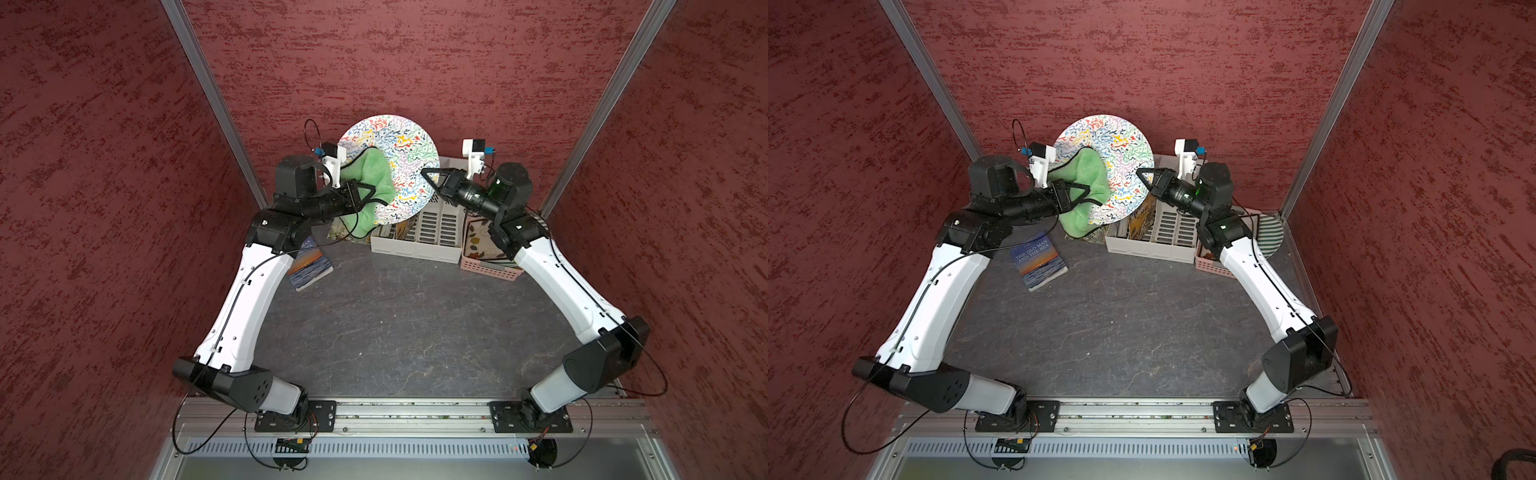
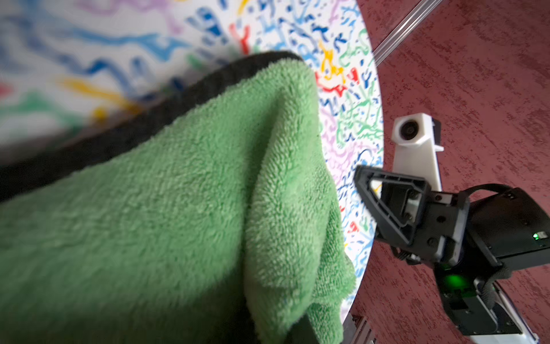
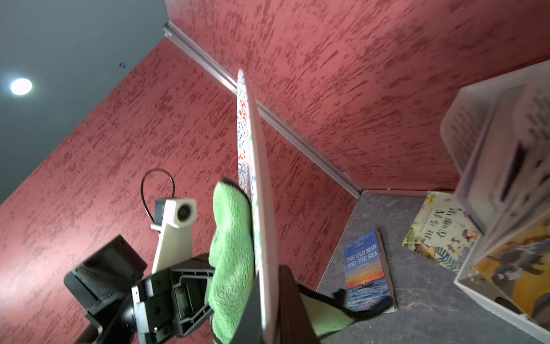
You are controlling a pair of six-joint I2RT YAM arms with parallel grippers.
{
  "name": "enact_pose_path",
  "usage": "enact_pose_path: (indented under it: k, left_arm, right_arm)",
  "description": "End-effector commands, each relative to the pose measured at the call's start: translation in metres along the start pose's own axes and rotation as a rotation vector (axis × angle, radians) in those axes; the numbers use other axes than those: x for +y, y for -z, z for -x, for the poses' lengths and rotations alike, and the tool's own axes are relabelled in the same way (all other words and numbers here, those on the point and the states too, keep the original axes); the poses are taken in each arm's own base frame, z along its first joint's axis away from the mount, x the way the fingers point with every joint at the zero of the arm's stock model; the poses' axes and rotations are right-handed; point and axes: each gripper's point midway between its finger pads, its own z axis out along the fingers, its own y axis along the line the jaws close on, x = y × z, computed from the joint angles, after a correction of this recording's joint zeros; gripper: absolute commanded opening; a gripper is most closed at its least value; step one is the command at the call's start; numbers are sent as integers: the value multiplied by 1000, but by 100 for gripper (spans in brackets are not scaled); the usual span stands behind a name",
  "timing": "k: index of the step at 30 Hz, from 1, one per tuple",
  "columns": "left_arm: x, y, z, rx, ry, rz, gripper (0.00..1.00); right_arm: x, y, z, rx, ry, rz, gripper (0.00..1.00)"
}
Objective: Wipe the wet plate dry
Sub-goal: Wipe the plate with towel.
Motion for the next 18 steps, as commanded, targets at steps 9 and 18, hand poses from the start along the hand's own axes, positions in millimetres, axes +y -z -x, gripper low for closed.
enact_pose_path:
  k: [9,18]
  left_arm:
    - [14,8,-3,-70,123,1,0]
    - [-9,67,64,-330,329,-503,0]
  right_arm:
    - [92,47,128,-296,97,243,0]
    - [85,60,132,-250,-98,516,0]
